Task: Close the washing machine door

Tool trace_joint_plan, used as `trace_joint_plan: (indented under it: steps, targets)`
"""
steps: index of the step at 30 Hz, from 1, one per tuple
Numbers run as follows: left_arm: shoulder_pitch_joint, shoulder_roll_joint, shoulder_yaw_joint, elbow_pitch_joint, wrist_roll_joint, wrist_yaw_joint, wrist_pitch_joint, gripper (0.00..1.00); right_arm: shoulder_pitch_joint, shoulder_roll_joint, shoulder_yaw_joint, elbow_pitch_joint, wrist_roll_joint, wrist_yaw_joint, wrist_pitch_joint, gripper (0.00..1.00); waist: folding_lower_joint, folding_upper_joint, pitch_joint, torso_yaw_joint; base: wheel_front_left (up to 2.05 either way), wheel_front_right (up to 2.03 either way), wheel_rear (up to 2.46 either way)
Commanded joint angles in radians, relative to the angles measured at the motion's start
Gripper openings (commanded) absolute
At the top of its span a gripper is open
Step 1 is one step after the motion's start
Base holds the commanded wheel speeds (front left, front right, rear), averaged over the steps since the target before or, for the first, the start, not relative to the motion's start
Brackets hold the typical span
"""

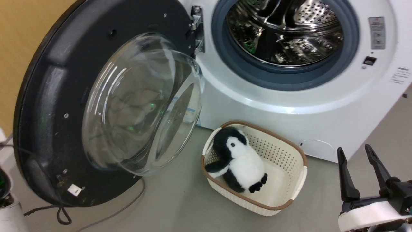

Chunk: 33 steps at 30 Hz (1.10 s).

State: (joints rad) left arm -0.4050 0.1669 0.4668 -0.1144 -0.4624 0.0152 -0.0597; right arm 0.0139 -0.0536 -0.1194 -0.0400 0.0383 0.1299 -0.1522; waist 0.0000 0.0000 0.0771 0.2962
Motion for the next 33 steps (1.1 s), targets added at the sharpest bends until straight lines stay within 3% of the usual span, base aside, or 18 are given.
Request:
trace_joint_plan:
  steps: [1,9,13,17,21,33]
  targets:
    - [-0.023,0.006,0.033,0.024,-0.032,0.005,0.008,0.00,-0.015,0.002,-0.004,-0.007,0.010,0.000,-0.009,1.00,0.0000,0.0000,0.009,0.013,0.00,0.00,0.00]
    - [-0.034,0.017,0.120,0.178,-0.214,-0.014,0.127,0.00,-0.020,0.002,-0.006,-0.009,0.011,0.001,-0.024,1.00,0.0000,0.0000,0.021,0.038,0.00,0.00,0.00]
    - [-0.038,0.015,0.150,0.254,-0.356,-0.064,0.234,0.00,-0.023,0.002,-0.011,-0.013,0.010,0.001,-0.032,1.00,0.0000,0.0000,0.027,0.051,0.00,0.00,0.00]
    - [-0.014,0.023,0.157,0.311,-0.431,-0.098,0.309,0.00,-0.026,0.002,-0.015,-0.018,0.007,0.001,-0.040,1.00,0.0000,0.0000,0.034,0.062,0.00,0.00,0.00]
    - [0.016,0.023,0.132,0.326,-0.502,-0.113,0.388,0.00,-0.028,0.003,-0.018,-0.022,0.005,0.001,-0.049,1.00,0.0000,0.0000,0.041,0.073,0.00,0.00,0.00]
    - [0.175,0.048,-0.057,0.188,-0.708,-0.127,0.537,0.00,-0.033,0.003,-0.028,-0.028,0.017,0.001,-0.074,1.00,0.0000,0.0000,0.054,0.111,0.00,0.00,0.00]
